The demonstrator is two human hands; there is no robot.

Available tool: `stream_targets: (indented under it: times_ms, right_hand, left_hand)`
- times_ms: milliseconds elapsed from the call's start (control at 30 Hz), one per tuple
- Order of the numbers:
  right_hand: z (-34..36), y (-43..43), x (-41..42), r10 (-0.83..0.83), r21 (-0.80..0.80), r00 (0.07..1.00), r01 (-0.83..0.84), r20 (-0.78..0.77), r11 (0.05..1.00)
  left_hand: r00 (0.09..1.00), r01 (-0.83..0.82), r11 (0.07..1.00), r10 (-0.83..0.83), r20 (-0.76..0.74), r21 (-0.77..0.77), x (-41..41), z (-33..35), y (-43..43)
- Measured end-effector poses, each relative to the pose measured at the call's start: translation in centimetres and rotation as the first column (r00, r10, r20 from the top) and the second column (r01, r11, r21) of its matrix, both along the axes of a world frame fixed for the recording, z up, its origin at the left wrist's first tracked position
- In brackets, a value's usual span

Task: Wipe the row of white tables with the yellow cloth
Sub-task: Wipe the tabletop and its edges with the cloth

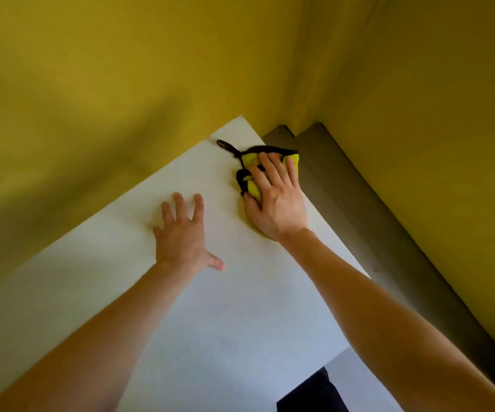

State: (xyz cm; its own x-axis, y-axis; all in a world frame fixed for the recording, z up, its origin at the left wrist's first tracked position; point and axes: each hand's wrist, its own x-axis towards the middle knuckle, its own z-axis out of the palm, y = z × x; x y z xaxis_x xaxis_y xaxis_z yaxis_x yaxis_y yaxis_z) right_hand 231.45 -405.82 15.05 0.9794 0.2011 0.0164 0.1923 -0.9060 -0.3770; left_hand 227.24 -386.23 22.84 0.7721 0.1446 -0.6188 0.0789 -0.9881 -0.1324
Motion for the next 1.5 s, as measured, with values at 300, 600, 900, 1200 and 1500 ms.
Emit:
stream_targets:
  times_ms: [300, 600, 900, 1200, 1500]
  right_hand:
    - [0.6, -4.3, -19.1, -0.516, -0.109, 0.856, 0.512, -0.01, 0.852]
    - [0.6, -1.6, -20.4, -0.03, -0.056, 1.0, 0.031, 0.003, 0.998]
    - [0.6, 3.5, -28.7, -0.558, -0.057, 0.829, 0.556, -0.025, 0.829]
    - [0.7, -6.5, -25.9, -0.408, -0.071, 0.912, 0.41, 0.038, 0.909]
    - [-0.3, -6.2, -20.3, -0.642, -0.165, 0.764, 0.642, 0.06, 0.749]
  left_hand:
    - [0.925, 0.331, 0.939, -0.305, 0.226, -0.089, -6.2, 0.4, 1.9]
    - [0.925, 0.38, 0.921, -0.376, 0.059, -0.089, -14.3, 0.4, 2.9]
    - [0.922, 0.385, 0.919, -0.38, 0.067, -0.089, -14.1, -0.4, 3.6]
    - [0.92, 0.391, 0.914, -0.385, 0.074, -0.105, -14.1, -0.6, 3.6]
    - [0.821, 0.538, 0.828, -0.471, 0.324, -0.161, -11.5, -0.9, 5.2]
